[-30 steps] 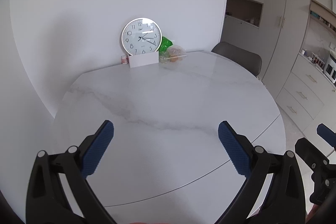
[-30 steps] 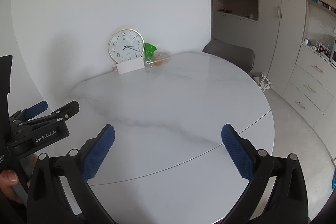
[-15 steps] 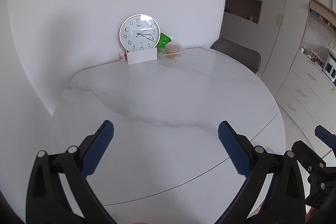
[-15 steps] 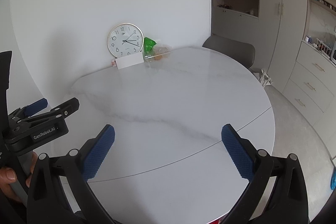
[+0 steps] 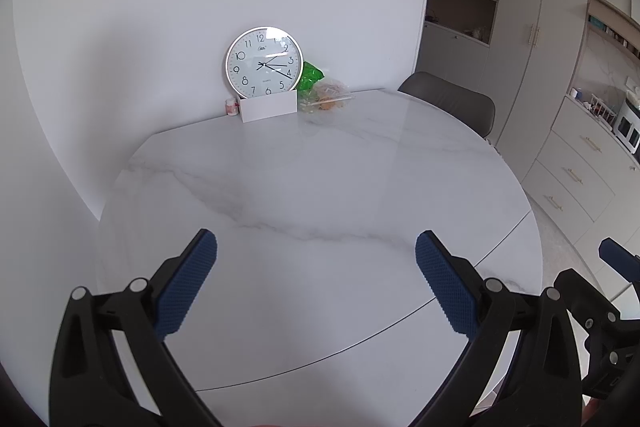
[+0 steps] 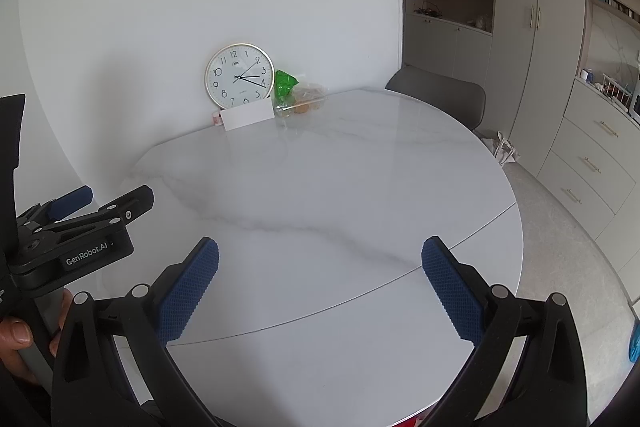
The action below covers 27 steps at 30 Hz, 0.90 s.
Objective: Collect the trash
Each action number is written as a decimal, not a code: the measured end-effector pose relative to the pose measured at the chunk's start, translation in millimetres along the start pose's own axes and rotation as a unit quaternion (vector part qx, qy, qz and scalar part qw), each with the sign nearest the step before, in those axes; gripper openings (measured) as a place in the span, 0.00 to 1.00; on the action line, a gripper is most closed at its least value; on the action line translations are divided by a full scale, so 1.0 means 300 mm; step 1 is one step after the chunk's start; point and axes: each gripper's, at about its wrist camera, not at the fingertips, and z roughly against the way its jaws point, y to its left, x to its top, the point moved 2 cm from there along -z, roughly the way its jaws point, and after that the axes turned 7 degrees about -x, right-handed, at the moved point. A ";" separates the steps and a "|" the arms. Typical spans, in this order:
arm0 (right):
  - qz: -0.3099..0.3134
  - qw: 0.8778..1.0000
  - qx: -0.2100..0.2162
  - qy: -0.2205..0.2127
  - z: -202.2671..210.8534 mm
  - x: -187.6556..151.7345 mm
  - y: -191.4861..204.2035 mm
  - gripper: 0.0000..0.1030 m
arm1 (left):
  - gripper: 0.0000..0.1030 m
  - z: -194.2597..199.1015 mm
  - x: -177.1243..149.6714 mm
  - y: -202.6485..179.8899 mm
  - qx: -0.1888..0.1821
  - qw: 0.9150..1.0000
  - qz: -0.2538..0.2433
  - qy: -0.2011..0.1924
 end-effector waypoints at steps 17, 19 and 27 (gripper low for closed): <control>0.001 1.000 0.001 0.002 0.000 -0.002 -0.009 0.98 | 0.93 0.005 -0.003 -0.006 0.000 1.000 -0.004 0.000; 0.001 1.000 0.000 0.003 -0.001 -0.003 -0.009 0.98 | 0.93 0.003 -0.002 -0.004 -0.001 1.000 -0.003 0.001; 0.000 1.000 0.000 0.004 -0.004 -0.003 -0.017 0.98 | 0.93 -0.003 0.000 -0.003 0.000 1.000 -0.003 0.001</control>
